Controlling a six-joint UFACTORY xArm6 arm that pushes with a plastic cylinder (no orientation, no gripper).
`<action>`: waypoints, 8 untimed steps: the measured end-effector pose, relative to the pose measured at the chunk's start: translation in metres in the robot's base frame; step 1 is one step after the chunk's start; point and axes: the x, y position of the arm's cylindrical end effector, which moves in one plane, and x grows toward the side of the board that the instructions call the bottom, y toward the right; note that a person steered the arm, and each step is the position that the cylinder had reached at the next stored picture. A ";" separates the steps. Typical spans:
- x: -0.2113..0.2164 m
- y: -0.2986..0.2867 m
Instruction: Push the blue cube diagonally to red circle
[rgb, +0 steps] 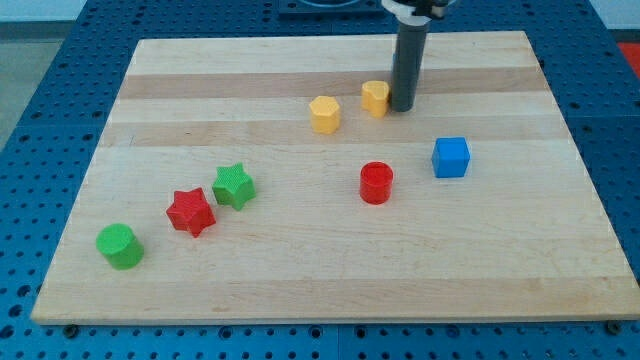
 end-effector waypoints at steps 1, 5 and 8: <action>0.000 -0.014; 0.061 0.103; 0.111 0.099</action>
